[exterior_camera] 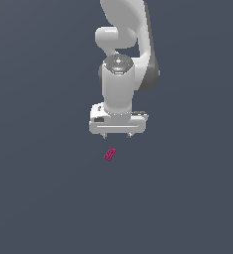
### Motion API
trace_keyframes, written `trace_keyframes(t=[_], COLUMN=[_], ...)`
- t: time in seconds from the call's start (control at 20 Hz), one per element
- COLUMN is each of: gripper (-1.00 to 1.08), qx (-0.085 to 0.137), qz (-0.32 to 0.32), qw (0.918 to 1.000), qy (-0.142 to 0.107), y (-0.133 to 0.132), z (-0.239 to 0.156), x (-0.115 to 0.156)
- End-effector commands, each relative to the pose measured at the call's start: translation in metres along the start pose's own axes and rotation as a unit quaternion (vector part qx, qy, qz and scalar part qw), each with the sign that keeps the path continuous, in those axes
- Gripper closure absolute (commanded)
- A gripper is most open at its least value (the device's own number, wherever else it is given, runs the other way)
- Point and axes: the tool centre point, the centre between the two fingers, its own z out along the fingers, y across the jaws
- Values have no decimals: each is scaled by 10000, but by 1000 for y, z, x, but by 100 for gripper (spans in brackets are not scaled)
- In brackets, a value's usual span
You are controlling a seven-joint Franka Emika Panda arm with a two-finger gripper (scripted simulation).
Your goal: Pick up the object and move it to a goal position.
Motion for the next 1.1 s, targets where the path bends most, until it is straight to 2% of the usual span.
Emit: trace_keyframes(t=[0.0, 0.45, 0.75, 1.05], gripper=[-92, -92, -92, -92], qx=[0, -132, -119, -88], qz=[0, 160, 227, 577], qw=[10000, 9997, 9996, 9982], qy=[0, -108, -105, -115], y=[0, 19, 18, 19], z=[0, -1, 3, 19], x=[0, -9, -8, -7])
